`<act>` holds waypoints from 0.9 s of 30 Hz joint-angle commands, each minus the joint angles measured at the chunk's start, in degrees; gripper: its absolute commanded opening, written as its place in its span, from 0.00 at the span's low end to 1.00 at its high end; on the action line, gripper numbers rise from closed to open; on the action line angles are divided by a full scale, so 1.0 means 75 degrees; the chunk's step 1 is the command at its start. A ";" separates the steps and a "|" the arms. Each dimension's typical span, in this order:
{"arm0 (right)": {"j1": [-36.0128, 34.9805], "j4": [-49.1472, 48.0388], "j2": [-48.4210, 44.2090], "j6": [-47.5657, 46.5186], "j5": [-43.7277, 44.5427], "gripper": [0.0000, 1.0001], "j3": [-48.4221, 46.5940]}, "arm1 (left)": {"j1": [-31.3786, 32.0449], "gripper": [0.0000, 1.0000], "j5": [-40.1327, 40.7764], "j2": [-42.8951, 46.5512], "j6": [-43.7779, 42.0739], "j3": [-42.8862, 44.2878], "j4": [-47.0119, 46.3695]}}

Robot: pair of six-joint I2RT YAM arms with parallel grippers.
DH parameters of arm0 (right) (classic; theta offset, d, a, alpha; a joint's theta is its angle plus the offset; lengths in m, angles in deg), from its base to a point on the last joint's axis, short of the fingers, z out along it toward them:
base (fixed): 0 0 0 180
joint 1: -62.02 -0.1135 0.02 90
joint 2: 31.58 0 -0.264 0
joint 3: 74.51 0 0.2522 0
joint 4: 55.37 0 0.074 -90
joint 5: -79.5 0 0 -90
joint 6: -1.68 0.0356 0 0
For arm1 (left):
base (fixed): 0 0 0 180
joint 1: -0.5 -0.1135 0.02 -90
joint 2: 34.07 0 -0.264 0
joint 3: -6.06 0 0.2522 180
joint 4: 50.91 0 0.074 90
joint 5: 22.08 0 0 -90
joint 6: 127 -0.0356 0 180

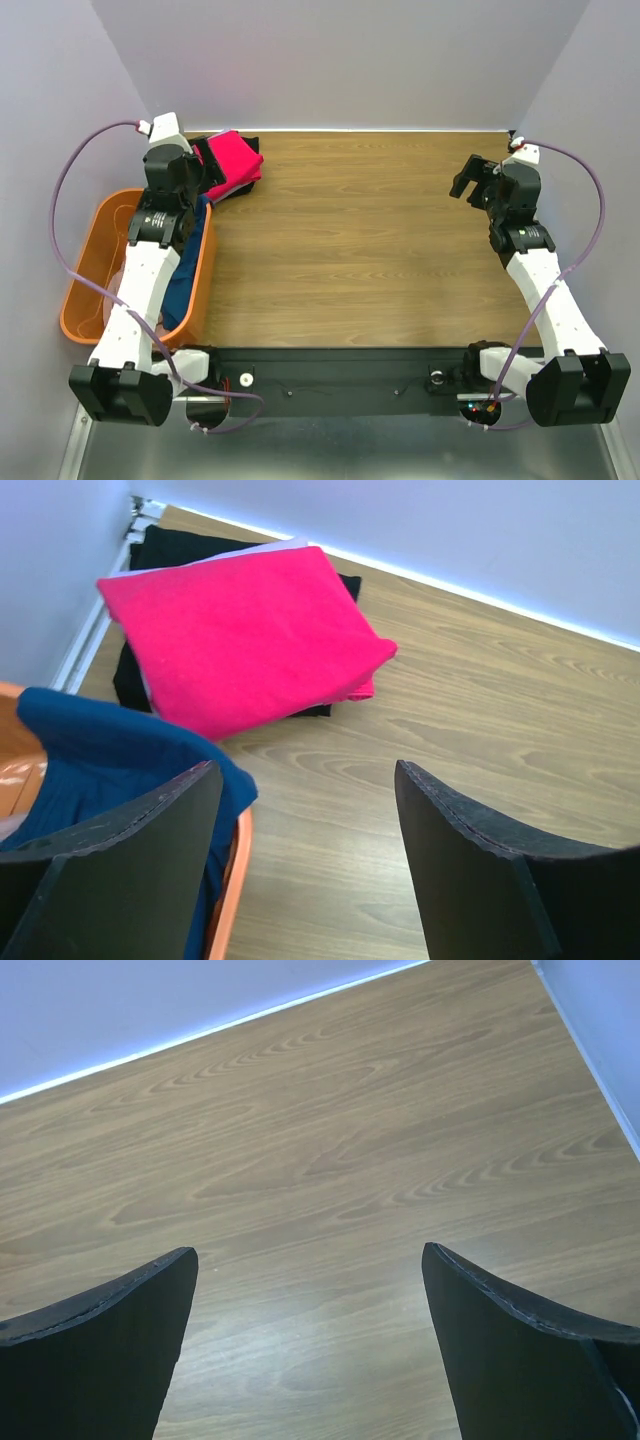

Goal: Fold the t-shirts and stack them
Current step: Grab the tshirt from the pile

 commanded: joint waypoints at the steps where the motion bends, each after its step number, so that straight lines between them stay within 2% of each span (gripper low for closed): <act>1: 0.0036 -0.0033 -0.0183 -0.0211 0.0131 1.00 -0.0351 | -0.0018 0.82 0.0706 0.0397 0.0198 0.0252 0.0312; 3: 0.0036 -0.0033 -0.0183 -0.0094 0.0189 1.00 -0.0362 | -0.0018 0.82 0.1198 0.0480 0.0186 0.0275 0.0547; 7: 0.0024 -0.0057 -0.0066 0.0012 0.0271 1.00 -0.0397 | -0.0018 0.86 0.1329 0.0808 -0.0141 0.0311 0.0746; 11: 0.0024 -0.0057 0.0051 0.0211 0.0470 1.00 -0.0409 | -0.0041 0.98 0.1154 0.0926 -0.0387 0.0311 0.0677; 16: 0.0012 -0.0057 0.0110 0.0188 0.0179 1.00 -0.0491 | -0.1011 0.99 0.0322 -0.0067 -0.0131 0.0521 0.1179; 23: 0.0024 -0.0057 -0.0065 0.0000 0.0037 1.00 -0.0410 | -0.1856 0.98 0.0954 -0.0387 0.0853 0.0334 0.1472; 27: 0.0024 -0.0045 -0.0218 -0.0105 0.0154 1.00 -0.0199 | -0.1974 0.99 0.1445 -0.0364 0.1251 0.0206 0.2549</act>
